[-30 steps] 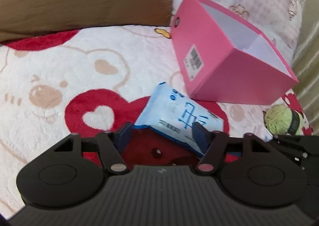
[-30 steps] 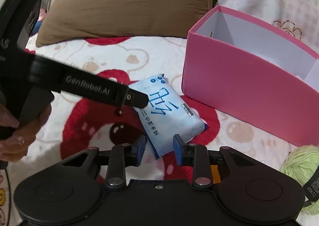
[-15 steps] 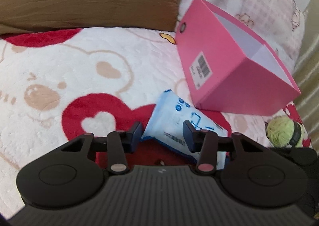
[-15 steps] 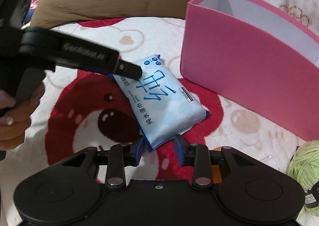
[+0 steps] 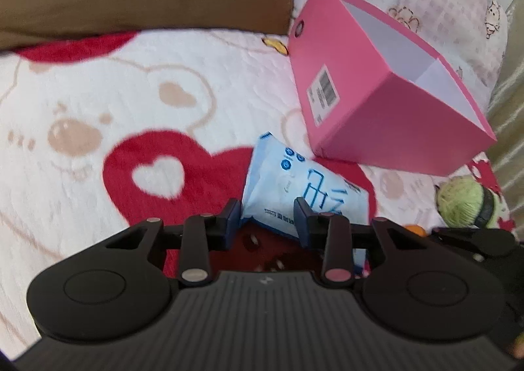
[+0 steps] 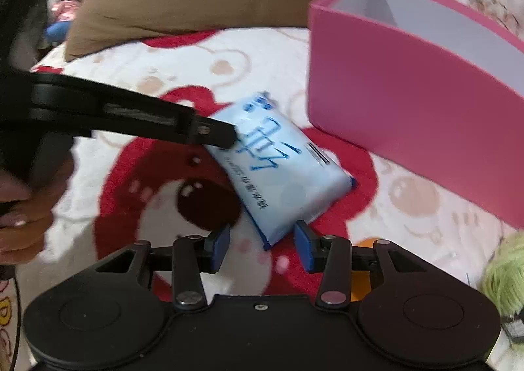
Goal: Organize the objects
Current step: 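Close the left gripper on the wipe pack and lift it, then carry the wipe pack with the left gripper over the pink box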
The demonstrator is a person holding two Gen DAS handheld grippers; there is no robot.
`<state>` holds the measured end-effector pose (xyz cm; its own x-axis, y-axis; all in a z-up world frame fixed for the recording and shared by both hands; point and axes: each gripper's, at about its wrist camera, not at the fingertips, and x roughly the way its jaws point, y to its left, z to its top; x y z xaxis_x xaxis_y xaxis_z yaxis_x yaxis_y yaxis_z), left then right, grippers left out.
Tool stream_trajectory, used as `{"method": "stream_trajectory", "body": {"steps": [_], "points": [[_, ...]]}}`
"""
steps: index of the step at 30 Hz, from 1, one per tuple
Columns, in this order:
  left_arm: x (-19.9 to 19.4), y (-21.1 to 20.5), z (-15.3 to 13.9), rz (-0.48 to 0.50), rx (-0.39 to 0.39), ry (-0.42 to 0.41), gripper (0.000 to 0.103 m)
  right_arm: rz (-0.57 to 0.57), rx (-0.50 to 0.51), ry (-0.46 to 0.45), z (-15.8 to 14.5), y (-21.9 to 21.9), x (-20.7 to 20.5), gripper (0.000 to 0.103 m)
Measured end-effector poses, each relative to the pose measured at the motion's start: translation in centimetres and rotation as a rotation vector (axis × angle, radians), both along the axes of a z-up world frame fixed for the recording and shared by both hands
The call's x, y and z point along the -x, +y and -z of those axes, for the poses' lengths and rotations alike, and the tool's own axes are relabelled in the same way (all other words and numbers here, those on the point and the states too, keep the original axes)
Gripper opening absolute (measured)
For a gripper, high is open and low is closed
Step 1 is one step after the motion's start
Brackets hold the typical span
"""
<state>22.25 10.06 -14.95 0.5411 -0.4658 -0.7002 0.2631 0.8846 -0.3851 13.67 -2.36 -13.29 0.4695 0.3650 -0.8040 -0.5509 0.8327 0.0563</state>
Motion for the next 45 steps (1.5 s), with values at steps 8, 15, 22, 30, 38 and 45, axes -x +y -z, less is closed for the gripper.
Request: {"method": "stream_trajectory", "body": {"steps": [8, 15, 22, 30, 38, 45], "points": [[1.3, 0.6, 0.4, -0.026, 0.043, 0.067, 0.034, 0.088, -0.069, 0.043, 0.2, -2.1, -1.5, 0.069], [1.3, 1.9, 0.3, -0.083, 0.127, 0.090, 0.038, 0.093, -0.217, 0.141, 0.1, -3.5, -2.4, 0.070], [0.2, 1.8, 0.7, -0.106, 0.125, 0.074, 0.037, 0.127, -0.266, 0.168, 0.4, -3.7, -3.0, 0.076], [1.2, -0.8, -0.1, -0.017, -0.007, 0.012, 0.023, 0.142, -0.242, 0.129, 0.6, -2.6, -3.5, 0.066], [1.6, -0.8, -0.2, 0.012, 0.030, 0.066, 0.022, 0.120, -0.200, 0.064, -0.1, -2.6, -2.8, 0.056], [1.6, -0.6, -0.7, 0.020, 0.093, 0.130, 0.023, 0.086, -0.160, 0.041, -1.0, -2.6, -1.7, 0.057]]}}
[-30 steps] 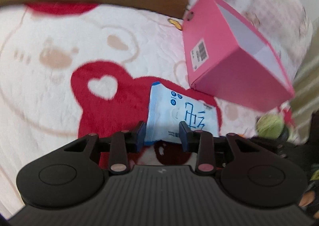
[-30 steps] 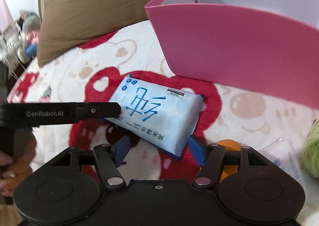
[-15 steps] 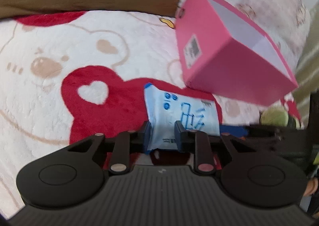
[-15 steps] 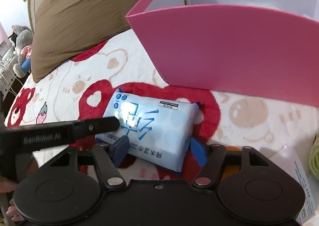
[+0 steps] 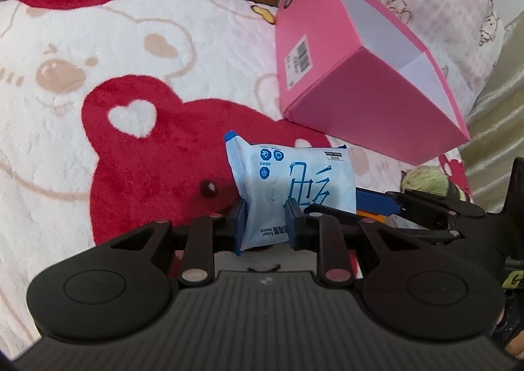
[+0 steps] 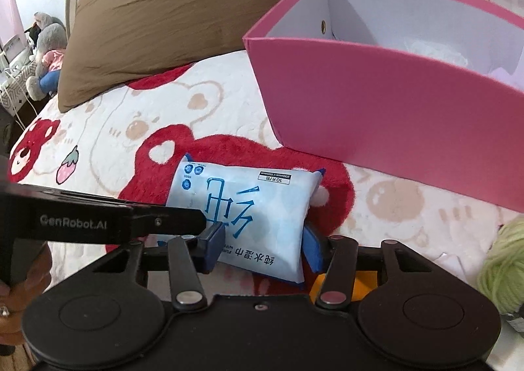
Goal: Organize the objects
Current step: 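Carry the wipe pack with the left gripper over the pink box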
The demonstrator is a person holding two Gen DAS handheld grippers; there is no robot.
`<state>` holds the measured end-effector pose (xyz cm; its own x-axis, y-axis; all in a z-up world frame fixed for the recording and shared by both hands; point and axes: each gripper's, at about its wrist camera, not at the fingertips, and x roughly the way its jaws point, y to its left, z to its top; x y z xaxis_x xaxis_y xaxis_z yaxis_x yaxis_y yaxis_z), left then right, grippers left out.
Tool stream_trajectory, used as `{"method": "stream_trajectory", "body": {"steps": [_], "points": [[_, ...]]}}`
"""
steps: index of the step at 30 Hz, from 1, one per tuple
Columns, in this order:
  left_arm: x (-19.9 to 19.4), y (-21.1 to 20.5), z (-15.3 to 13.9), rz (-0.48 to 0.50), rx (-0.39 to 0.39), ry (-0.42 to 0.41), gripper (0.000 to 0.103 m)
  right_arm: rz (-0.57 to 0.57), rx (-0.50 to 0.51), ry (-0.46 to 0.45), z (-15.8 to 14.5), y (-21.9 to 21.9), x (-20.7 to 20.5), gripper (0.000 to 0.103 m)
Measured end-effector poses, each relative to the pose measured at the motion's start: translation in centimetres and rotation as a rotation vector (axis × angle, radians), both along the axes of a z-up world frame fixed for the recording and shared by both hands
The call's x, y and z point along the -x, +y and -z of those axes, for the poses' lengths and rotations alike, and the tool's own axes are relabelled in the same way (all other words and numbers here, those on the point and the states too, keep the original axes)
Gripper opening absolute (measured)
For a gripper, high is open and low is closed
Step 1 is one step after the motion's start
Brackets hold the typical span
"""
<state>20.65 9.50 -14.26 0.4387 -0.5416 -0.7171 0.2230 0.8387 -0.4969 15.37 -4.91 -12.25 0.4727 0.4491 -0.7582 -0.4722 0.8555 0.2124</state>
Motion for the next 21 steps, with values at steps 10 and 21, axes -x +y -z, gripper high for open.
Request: {"method": "stream_trajectory", "body": {"steps": [10, 21], "points": [[1.7, -0.3, -3.5, 0.036, 0.032, 0.027, 0.023, 0.009, -0.017, -0.045, -3.3, -1.2, 2.2, 0.060], [6.1, -2.0, -5.5, 0.042, 0.059, 0.050, 0.026, 0.009, -0.054, -0.008, -6.0, -4.6, 6.2, 0.070]]}}
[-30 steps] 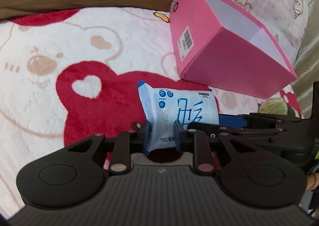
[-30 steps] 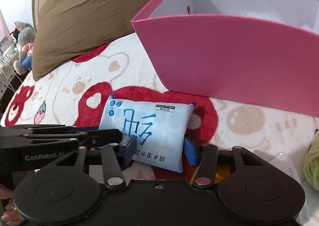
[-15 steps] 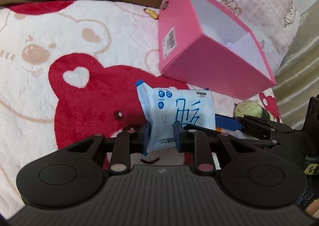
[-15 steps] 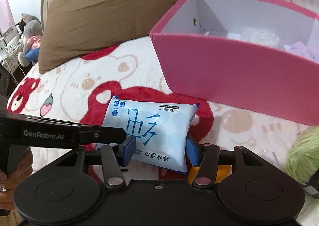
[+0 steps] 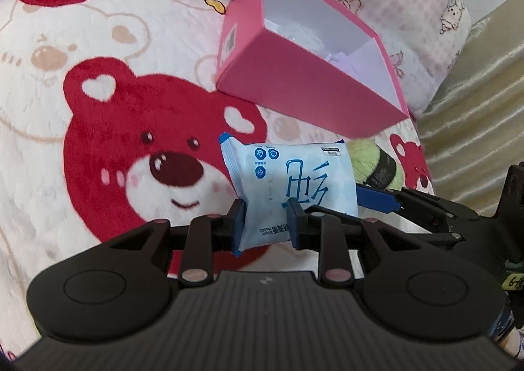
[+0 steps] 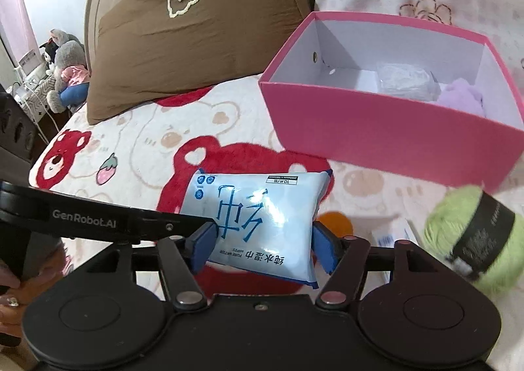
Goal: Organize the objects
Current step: 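Carry the wipe pack with the left gripper over the pink box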
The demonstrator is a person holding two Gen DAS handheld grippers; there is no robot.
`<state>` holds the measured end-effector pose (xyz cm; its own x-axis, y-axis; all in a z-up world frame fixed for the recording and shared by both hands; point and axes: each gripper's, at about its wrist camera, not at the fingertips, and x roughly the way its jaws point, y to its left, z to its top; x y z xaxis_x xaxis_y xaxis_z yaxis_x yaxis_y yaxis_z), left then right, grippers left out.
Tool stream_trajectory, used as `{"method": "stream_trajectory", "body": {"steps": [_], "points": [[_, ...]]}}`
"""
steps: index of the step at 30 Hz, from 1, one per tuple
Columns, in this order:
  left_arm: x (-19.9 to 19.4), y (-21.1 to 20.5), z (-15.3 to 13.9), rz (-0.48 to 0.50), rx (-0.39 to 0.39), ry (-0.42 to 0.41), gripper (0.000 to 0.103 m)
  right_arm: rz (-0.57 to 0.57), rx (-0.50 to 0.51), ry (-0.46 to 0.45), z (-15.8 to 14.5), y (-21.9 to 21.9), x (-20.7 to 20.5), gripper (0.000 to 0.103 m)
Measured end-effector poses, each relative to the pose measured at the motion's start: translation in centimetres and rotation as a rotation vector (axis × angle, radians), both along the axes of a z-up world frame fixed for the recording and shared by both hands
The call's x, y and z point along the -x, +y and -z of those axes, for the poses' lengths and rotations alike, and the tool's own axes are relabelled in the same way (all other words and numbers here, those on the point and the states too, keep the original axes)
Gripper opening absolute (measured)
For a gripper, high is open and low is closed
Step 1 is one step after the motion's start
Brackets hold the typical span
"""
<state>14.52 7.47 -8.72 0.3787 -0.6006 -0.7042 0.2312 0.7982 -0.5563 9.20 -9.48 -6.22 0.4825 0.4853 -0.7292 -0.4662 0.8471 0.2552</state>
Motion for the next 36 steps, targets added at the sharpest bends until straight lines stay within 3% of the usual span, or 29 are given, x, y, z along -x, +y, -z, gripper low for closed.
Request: {"method": "stream_trajectory", "body": {"steps": [3, 13, 36], "points": [[0.8, -0.5, -0.4, 0.018, -0.009, -0.001, 0.026, -0.012, 0.011, 0.016, -0.4, -0.2, 0.9, 0.075], [1.8, -1.9, -3.5, 0.072, -0.010, -0.057, 0.027, -0.019, 0.057, 0.017, -3.3, -1.2, 2.2, 0.076], [0.9, -5.0, -11.0, 0.130, -0.070, -0.172, 0.027, 0.006, 0.074, -0.096, -9.5, -3.1, 2.3, 0.076]]}}
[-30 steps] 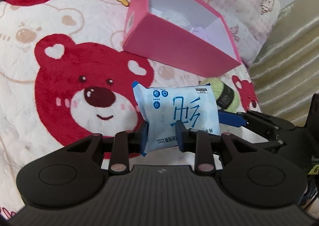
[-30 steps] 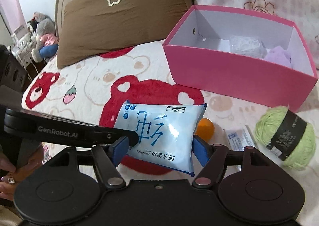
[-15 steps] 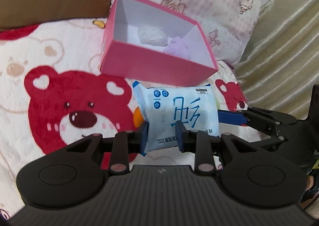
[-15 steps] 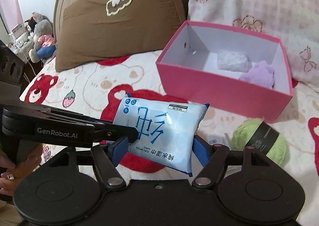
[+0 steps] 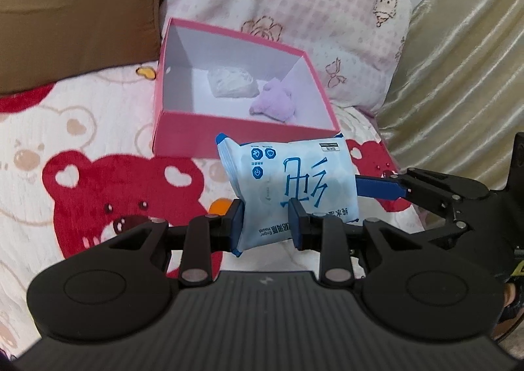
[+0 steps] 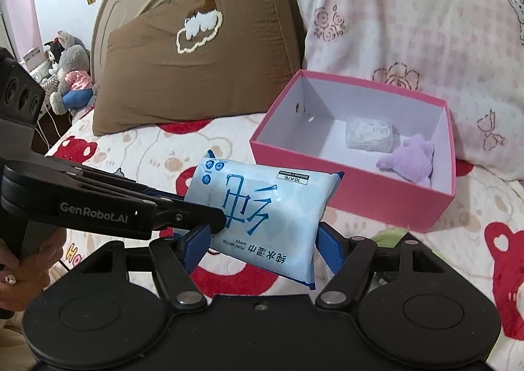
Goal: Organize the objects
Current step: 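Carry the wipe pack with the left gripper over the pink box, then lower the wipe pack into the pink box and open the left gripper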
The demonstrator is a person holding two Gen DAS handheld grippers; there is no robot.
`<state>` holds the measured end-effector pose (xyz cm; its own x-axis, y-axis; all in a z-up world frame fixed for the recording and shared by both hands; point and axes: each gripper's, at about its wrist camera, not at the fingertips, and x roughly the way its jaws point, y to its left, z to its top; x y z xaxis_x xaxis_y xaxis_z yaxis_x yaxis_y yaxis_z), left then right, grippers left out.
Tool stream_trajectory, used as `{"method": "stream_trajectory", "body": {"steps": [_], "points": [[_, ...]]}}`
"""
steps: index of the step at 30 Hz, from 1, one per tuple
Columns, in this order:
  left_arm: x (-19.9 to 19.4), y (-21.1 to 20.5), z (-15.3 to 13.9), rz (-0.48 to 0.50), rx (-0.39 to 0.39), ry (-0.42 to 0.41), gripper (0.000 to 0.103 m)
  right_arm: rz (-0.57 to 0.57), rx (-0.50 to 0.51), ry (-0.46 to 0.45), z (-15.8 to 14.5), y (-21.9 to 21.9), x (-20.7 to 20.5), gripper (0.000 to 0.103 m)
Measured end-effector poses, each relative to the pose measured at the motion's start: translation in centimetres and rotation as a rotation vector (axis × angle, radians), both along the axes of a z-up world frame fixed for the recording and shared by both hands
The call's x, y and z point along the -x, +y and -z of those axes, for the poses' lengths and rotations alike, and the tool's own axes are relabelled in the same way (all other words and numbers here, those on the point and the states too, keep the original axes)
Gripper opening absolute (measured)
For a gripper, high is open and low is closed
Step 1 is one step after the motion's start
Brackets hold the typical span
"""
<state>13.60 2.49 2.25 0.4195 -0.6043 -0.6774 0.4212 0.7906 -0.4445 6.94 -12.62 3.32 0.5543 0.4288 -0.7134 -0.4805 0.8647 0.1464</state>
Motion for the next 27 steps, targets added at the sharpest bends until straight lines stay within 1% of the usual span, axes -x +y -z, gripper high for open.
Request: {"method": "stream_trajectory", "body": {"steps": [2, 4, 5, 6, 10, 14, 16, 19, 21, 23, 27], "points": [[-0.3, -0.2, -0.7, 0.000, -0.001, -0.016, 0.027, -0.013, 0.008, -0.015, -0.5, -0.1, -0.3, 0.076], [-0.7, -0.4, -1.5, 0.003, 0.006, -0.026, 0.027, -0.042, 0.046, -0.039, -1.0, 0.2, -0.7, 0.076], [-1.0, -0.4, -1.9, 0.006, 0.013, -0.028, 0.029, -0.048, 0.064, -0.043, -1.2, 0.3, -1.0, 0.076], [-1.2, -0.5, -2.2, 0.013, 0.024, -0.035, 0.034, -0.056, 0.070, -0.043, -1.4, 0.3, -1.4, 0.078], [-2.0, -1.1, -2.7, -0.010, 0.025, -0.060, 0.034, -0.061, 0.053, -0.049, -2.4, 0.0, -2.9, 0.078], [-3.6, -2.0, -3.0, -0.026, 0.018, -0.054, 0.034, -0.057, 0.063, -0.062, -2.7, 0.1, -4.1, 0.078], [-4.7, -2.6, -3.2, -0.033, 0.015, -0.060, 0.034, -0.043, 0.054, -0.052, -2.8, -0.2, -5.2, 0.078], [-6.4, -3.7, -3.2, -0.063, -0.002, -0.072, 0.034, -0.030, 0.034, -0.038, -2.9, -0.8, -7.3, 0.078], [-7.9, -4.5, -3.1, -0.074, -0.003, -0.068, 0.034, -0.051, 0.018, -0.047, -2.8, -1.2, -8.7, 0.078], [-9.5, -5.2, -2.7, -0.085, -0.007, -0.043, 0.034, -0.052, 0.005, -0.045, -2.5, -1.8, -10.3, 0.079], [-12.6, -7.2, -1.1, -0.099, -0.059, -0.006, 0.034, -0.052, -0.025, 0.008, -1.2, -2.7, -13.9, 0.078]]}}
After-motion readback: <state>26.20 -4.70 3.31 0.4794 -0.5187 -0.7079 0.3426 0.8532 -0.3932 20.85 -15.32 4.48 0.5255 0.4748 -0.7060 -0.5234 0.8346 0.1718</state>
